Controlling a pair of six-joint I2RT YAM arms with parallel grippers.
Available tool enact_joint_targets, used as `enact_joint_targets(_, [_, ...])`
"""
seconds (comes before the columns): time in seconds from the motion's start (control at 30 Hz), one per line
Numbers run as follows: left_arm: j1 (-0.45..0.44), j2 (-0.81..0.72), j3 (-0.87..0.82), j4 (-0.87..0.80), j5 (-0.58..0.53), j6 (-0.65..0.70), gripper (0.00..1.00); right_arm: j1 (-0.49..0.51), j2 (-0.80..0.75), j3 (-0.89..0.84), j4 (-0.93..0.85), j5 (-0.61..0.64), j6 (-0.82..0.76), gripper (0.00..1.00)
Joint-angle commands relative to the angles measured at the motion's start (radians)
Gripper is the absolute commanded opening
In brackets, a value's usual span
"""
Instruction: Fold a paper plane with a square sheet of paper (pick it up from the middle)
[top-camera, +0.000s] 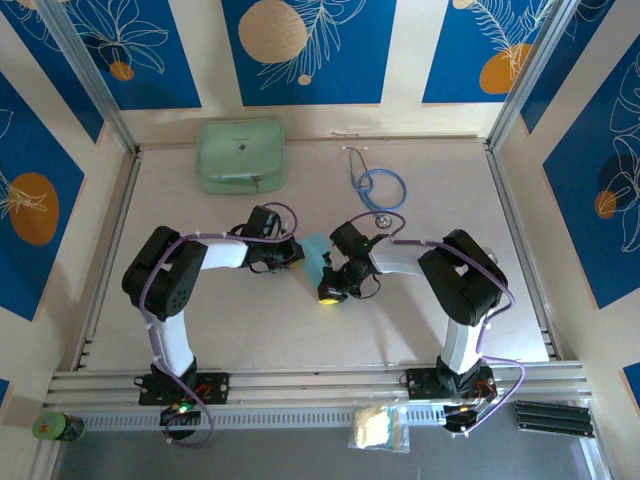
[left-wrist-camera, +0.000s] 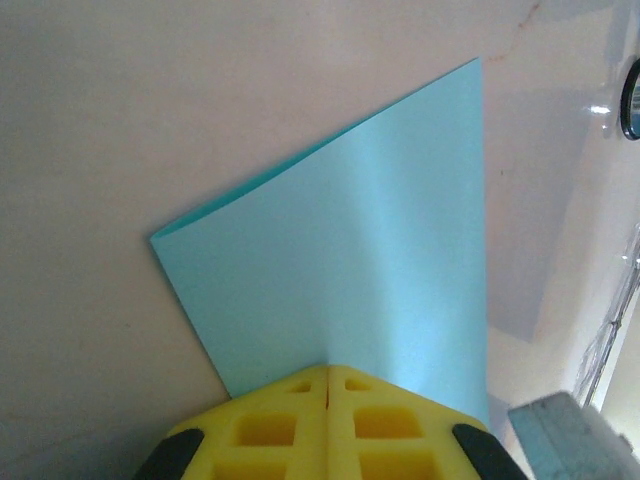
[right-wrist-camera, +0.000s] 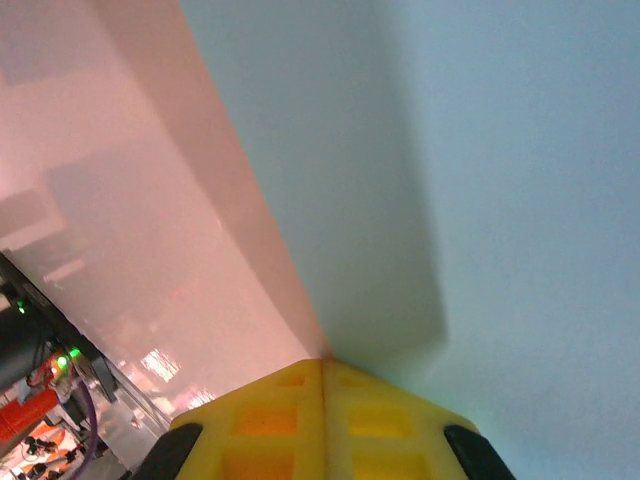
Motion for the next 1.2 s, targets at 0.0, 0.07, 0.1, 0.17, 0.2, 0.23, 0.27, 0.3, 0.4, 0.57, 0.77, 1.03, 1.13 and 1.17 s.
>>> enact_joint_targets(0.0, [0.004,0.031,-0.007,-0.060,-0.017,0.022,0.07,0.006,-0.048,-0.053,-0.063,-0.008,0.004,0.00])
enact_joint_targets(0.07, [0.003,0.027,-0.002,-0.062,-0.008,0.025,0.07,0.002,-0.085,-0.039,-0.062,-0.006,-0.001,0.00])
enact_joint_targets(0.1, [0.002,0.025,0.003,-0.062,-0.001,0.027,0.08,0.002,-0.107,-0.026,-0.060,-0.002,-0.004,0.00])
enact_joint_targets(0.17, [0.002,0.019,0.011,-0.062,0.013,0.033,0.09,0.000,-0.136,-0.003,-0.045,0.005,-0.009,0.00])
enact_joint_targets(0.2, [0.002,0.016,0.016,-0.061,0.023,0.036,0.10,-0.001,-0.143,0.008,-0.037,0.014,-0.009,0.00])
enact_joint_targets(0.23, [0.002,0.012,0.018,-0.058,0.030,0.038,0.10,-0.003,-0.143,0.017,-0.031,0.024,-0.009,0.00])
enact_joint_targets(0.27, [0.002,0.006,0.021,-0.055,0.037,0.038,0.11,-0.009,-0.134,0.030,-0.025,0.037,-0.006,0.00])
enact_joint_targets(0.3, [0.001,0.001,0.024,-0.050,0.044,0.038,0.12,-0.014,-0.115,0.042,-0.020,0.046,-0.004,0.00])
enact_joint_targets(0.4, [0.001,-0.016,0.035,-0.034,0.064,0.035,0.14,-0.027,-0.047,0.092,-0.021,0.065,-0.002,0.00])
enact_joint_targets(0.57, [-0.008,-0.051,0.032,-0.010,0.079,0.043,0.16,-0.026,0.033,0.129,-0.020,0.071,0.002,0.00])
enact_joint_targets(0.77, [-0.011,-0.024,0.034,-0.042,0.054,0.095,0.16,-0.020,0.080,0.128,-0.041,0.086,-0.008,0.00])
enact_joint_targets(1.03, [-0.009,0.044,0.115,-0.190,-0.018,0.233,0.15,-0.018,0.102,0.106,-0.080,0.124,-0.023,0.00])
enact_joint_targets(1.13, [0.003,0.064,0.157,-0.274,-0.084,0.303,0.15,-0.016,0.102,0.092,-0.094,0.138,-0.029,0.00])
enact_joint_targets(1.17, [0.009,0.072,0.172,-0.299,-0.101,0.324,0.15,-0.016,0.101,0.087,-0.097,0.145,-0.031,0.00])
